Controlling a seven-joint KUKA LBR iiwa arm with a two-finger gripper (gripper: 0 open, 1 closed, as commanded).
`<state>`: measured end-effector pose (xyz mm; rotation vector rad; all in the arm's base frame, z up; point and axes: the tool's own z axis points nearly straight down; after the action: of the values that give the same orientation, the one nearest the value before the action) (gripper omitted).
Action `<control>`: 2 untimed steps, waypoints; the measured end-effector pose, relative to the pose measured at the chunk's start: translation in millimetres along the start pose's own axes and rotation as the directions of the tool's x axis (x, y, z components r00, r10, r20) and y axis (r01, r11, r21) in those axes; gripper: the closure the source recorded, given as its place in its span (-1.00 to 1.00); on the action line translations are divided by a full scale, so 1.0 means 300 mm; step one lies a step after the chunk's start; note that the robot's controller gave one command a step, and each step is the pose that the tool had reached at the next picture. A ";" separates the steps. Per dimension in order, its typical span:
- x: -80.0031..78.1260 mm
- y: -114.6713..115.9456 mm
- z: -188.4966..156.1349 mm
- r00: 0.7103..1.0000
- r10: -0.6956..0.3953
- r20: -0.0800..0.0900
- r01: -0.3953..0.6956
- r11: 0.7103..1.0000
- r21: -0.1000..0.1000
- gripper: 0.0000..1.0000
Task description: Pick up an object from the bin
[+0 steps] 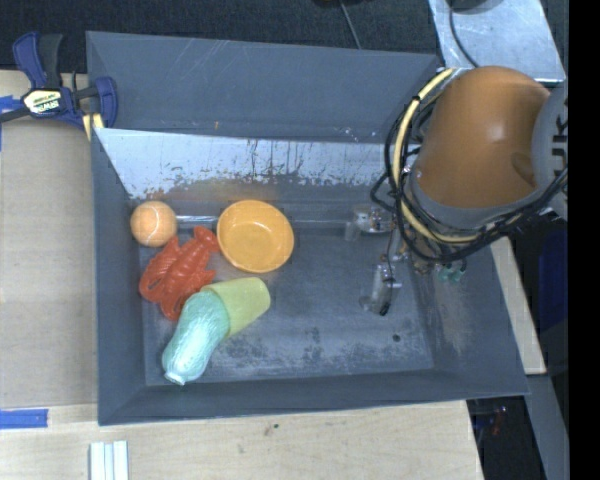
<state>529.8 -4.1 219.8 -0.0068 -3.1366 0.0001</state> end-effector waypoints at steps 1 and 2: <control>-0.005 0.000 -0.016 1.000 0.000 0.009 0.000 1.000 0.000 -1.00; -0.113 0.338 0.358 0.963 -0.268 0.010 0.268 0.963 0.002 -1.00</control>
Offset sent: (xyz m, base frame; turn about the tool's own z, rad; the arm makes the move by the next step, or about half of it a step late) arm 0.0430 0.1383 -0.1498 -0.3704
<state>563.6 97.3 112.3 0.4196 -3.1188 0.0005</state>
